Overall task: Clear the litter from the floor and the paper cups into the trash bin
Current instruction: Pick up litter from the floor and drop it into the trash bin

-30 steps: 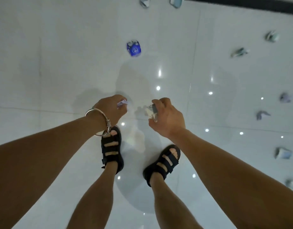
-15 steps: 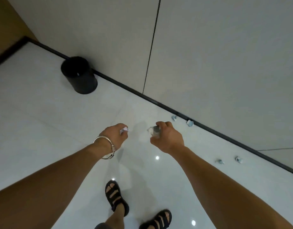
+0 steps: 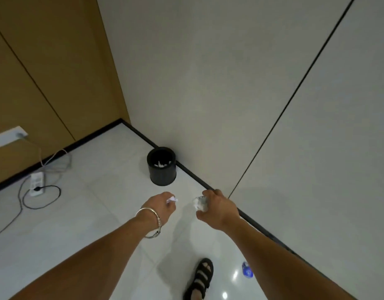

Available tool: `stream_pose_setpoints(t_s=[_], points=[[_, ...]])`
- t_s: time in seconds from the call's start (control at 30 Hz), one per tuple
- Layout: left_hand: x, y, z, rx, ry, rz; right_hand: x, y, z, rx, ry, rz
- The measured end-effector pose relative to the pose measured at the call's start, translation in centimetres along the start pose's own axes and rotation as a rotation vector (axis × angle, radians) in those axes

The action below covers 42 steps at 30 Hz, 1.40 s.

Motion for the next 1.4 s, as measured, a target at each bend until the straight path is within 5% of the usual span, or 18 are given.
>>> stream_pose_setpoints(t_s=[0.43, 1.0, 1.4], points=[[-0.2, 12.5, -14.8, 0.182, 0.104, 0.010, -8.9, 6.3, -19.0, -0.015, 0.167, -0.033], [-11.3, 22.5, -37.3, -0.120, 0.086, -0.035, -19.0, 4.6, -38.7, -0.040, -0.065, -0.085], [-17.3, 14.8, -54.6, -0.349, 0.182, -0.141, -14.0, -4.0, -54.5, -0.176, -0.214, -0.239]])
Point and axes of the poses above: each hand's wrist, its own z-axis away from the middle knuckle, its own y-axis out of the back of the hand, x = y × z, the point moved 2 cm from there along -z, towards the middle knuckle, and after that the axes turned 3 degrees about -y, right-handed, at the moved point
